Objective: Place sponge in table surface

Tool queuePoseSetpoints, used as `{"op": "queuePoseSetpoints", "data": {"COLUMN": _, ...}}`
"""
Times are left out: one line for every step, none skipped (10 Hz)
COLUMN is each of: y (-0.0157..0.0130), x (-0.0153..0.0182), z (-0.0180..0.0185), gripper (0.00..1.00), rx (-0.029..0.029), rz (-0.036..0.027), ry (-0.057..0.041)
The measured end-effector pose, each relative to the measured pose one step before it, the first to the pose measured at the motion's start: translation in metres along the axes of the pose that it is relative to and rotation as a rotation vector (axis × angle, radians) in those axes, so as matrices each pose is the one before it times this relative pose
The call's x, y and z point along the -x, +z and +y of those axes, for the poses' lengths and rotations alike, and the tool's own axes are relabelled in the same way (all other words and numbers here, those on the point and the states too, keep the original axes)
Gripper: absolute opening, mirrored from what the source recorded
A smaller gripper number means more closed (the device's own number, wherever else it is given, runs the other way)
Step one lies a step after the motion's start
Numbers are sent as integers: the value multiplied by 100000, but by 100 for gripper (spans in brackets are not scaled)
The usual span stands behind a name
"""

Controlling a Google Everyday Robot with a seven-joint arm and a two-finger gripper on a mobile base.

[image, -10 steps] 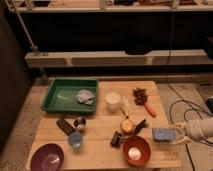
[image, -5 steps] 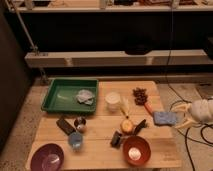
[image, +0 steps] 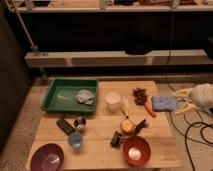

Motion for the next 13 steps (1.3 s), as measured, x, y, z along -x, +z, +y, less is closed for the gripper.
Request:
{"op": "queuePoseSetpoints", "data": {"y": 445, "x": -882, "z": -60, "gripper": 0, "rx": -1245, "rz": 750, "ry": -348}}
{"op": "queuePoseSetpoints", "data": {"y": 262, "x": -920, "z": 96, "gripper": 0, "rx": -879, "rz": 1150, "ry": -58}}
{"op": "queuePoseSetpoints", "data": {"y": 244, "x": -1058, "z": 255, "gripper": 0, "rx": -567, "rz": 1178, "ry": 298}}
{"op": "queuePoseSetpoints", "data": {"y": 245, "x": -1743, "z": 390, "gripper": 0, "rx": -516, "rz": 1427, "ry": 843}}
{"op": "queuePoseSetpoints", "data": {"y": 233, "x": -2225, "z": 466, "gripper": 0, "rx": -432, "rz": 1242, "ry": 1453}}
{"op": "queuePoseSetpoints", "data": {"y": 22, "x": -2261, "z": 343, "gripper": 0, "rx": -379, "rz": 801, "ry": 1264}}
{"op": "queuePoseSetpoints", "data": {"y": -117, "x": -2062, "z": 222, "gripper": 0, "rx": -293, "rz": 383, "ry": 1059}}
{"op": "queuePoseSetpoints", "data": {"y": -187, "x": -2158, "z": 172, "gripper": 0, "rx": -543, "rz": 477, "ry": 1270}}
{"op": "queuePoseSetpoints", "data": {"y": 6, "x": -1738, "z": 284, "gripper": 0, "rx": -473, "rz": 424, "ry": 1546}}
{"op": "queuePoseSetpoints", "data": {"y": 182, "x": -1055, "z": 170, "gripper": 0, "rx": 4, "rz": 120, "ry": 1446}}
{"op": "queuePoseSetpoints", "data": {"y": 668, "x": -1058, "z": 322, "gripper": 0, "rx": 718, "rz": 212, "ry": 1357}}
{"op": "queuePoseSetpoints", "data": {"y": 651, "x": -680, "z": 478, "gripper": 0, "rx": 1344, "rz": 418, "ry": 856}}
{"op": "queuePoseSetpoints", "data": {"y": 528, "x": -476, "z": 444, "gripper": 0, "rx": 1380, "rz": 677, "ry": 900}}
